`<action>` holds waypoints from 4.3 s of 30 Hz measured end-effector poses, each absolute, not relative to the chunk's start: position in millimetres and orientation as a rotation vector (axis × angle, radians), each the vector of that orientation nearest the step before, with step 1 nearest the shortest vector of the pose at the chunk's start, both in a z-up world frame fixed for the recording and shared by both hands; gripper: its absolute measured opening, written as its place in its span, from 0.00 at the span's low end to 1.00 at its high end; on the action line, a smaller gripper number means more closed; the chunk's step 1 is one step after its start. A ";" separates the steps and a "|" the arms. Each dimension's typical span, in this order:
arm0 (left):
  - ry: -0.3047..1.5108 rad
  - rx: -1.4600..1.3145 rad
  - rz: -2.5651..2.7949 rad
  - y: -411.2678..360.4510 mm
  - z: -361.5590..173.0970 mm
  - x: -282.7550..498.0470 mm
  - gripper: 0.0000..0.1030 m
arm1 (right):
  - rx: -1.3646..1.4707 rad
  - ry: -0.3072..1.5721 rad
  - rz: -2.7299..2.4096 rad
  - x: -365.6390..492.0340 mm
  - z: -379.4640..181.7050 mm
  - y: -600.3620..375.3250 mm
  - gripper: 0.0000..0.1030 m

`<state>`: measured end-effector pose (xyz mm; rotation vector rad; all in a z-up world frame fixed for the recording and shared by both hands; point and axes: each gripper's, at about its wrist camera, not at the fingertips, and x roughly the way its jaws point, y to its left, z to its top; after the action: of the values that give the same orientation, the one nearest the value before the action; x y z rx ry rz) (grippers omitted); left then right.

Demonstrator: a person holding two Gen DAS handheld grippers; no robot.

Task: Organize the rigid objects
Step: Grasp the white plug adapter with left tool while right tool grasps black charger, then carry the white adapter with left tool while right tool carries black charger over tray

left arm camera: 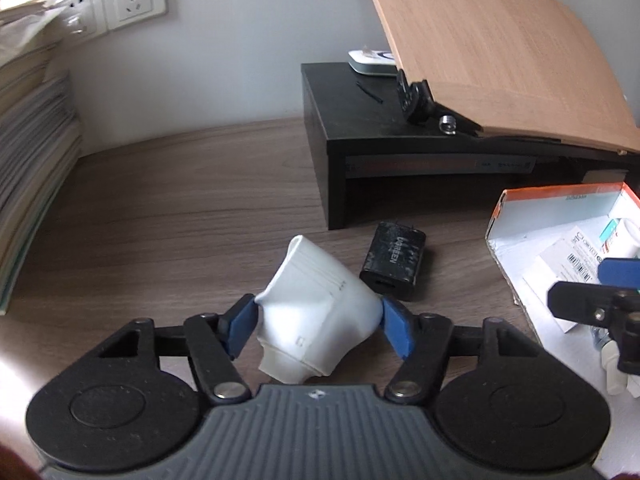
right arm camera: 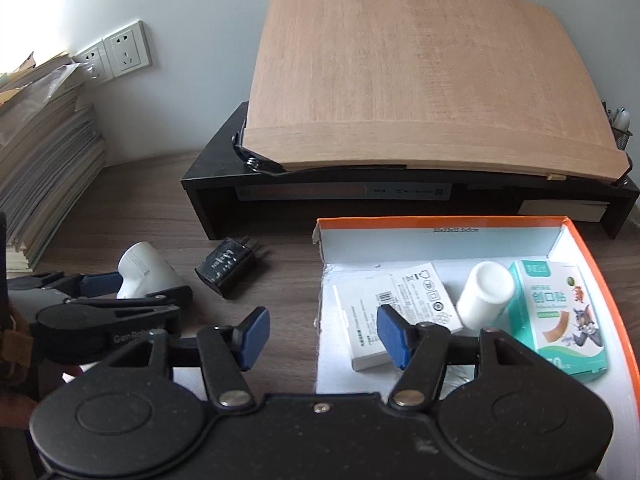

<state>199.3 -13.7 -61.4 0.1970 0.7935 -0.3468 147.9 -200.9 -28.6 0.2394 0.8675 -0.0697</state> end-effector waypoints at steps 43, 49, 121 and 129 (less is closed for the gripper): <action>0.722 0.013 -0.277 55.9 -23.7 178.3 0.65 | 0.195 0.876 -0.076 182.7 -28.8 -141.4 0.42; 0.709 0.011 -0.268 42.8 -14.9 156.5 0.65 | 0.191 0.831 -0.060 152.8 -12.7 -155.4 0.42; 0.658 0.091 -0.423 -148.3 15.6 -23.5 0.65 | 0.269 0.705 -0.163 -68.8 30.7 -342.1 0.42; 0.656 0.095 -0.433 -151.4 16.9 -19.3 0.65 | 0.266 0.703 -0.165 -62.7 31.7 -342.5 0.42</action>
<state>-19.3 -151.4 16.9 0.0953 0.6565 -0.4334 -62.7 -342.5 31.7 0.2658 0.7030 -0.1651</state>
